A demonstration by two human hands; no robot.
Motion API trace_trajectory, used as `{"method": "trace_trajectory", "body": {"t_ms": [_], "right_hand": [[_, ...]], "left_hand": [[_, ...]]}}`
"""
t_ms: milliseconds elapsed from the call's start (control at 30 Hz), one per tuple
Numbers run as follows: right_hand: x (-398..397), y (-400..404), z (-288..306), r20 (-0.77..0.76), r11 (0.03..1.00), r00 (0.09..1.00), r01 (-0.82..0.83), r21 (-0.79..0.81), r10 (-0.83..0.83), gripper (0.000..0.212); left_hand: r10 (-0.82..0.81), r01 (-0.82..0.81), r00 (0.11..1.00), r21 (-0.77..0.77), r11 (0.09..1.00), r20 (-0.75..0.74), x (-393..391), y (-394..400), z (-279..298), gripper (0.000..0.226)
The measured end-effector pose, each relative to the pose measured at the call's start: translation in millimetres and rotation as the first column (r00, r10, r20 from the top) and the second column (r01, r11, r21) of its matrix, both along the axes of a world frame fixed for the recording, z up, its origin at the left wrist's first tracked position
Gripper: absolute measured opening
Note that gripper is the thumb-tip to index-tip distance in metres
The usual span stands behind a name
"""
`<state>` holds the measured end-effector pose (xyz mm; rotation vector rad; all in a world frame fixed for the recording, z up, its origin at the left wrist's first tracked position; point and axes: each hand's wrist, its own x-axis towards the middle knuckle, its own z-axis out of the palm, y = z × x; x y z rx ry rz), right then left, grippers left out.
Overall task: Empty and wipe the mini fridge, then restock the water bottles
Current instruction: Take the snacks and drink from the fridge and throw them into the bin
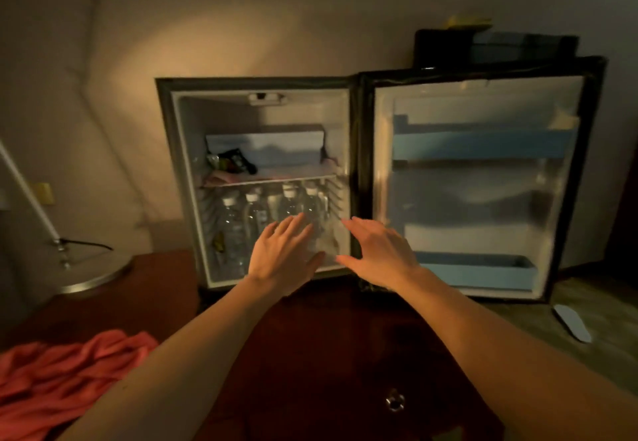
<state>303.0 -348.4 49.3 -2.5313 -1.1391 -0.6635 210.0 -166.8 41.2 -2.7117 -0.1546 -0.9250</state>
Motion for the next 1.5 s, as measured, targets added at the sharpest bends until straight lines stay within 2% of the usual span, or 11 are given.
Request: {"method": "trace_trajectory", "body": {"t_ms": [267,433,533,700,867,967,1067,1167,1300,1400,1500], "right_hand": [[15.8,104.1,33.2,0.068,0.991,0.990,-0.129,0.039,0.127,0.077],[32.5,158.4,59.0,0.011,0.969,0.984,-0.176,0.175,0.177,0.071],[44.4,186.4,70.1,-0.017,0.947,0.977,-0.202,0.250,0.213,0.069],[63.8,220.9,85.0,-0.067,0.936,0.968,-0.213,0.279,0.240,0.066],[79.2,254.6,95.6,-0.115,0.962,0.962,-0.231,0.143,0.248,0.058],[90.9,279.3,103.1,-0.173,0.946,0.939,-0.266,0.188,0.298,0.054],[101.7,301.9,107.4,-0.298,0.933,0.906,-0.215,0.288,0.300,0.051],[109.8,318.6,102.6,-0.346,0.943,0.908,-0.132,0.305,0.238,0.046],[115.8,328.2,100.5,-0.314,0.965,0.929,-0.127,0.229,0.197,0.025],[117.9,328.7,101.1,-0.292,0.968,0.937,-0.129,0.216,0.190,0.027],[116.9,322.9,101.4,-0.285,0.957,0.939,-0.118,0.264,0.194,0.019]], "left_hand": [[0.139,-0.139,0.990,0.005,0.990,0.016,-16.8,100.4,28.6,0.073],[0.156,-0.157,0.985,0.012,0.987,0.071,-15.7,143.7,54.2,0.069],[0.151,-0.153,0.983,0.013,0.988,0.103,-6.4,162.3,65.7,0.058],[0.127,-0.107,0.981,-0.135,0.985,0.146,18.1,172.1,78.5,0.043],[0.158,-0.136,0.984,-0.224,0.965,0.082,47.7,182.3,83.3,0.037],[0.178,-0.154,0.983,-0.320,0.935,0.047,60.6,188.3,84.4,0.027],[0.208,-0.183,0.977,-0.331,0.926,0.044,69.4,194.6,83.3,0.027],[0.234,-0.210,0.971,-0.314,0.926,0.041,78.5,200.4,78.8,0.037],[0.208,-0.184,0.978,-0.349,0.919,0.030,85.1,202.5,73.0,0.043],[0.204,-0.183,0.978,-0.294,0.938,0.040,83.1,206.6,70.0,0.040],[0.142,-0.118,0.986,-0.246,0.962,0.083,79.3,208.7,68.7,0.035]]}}
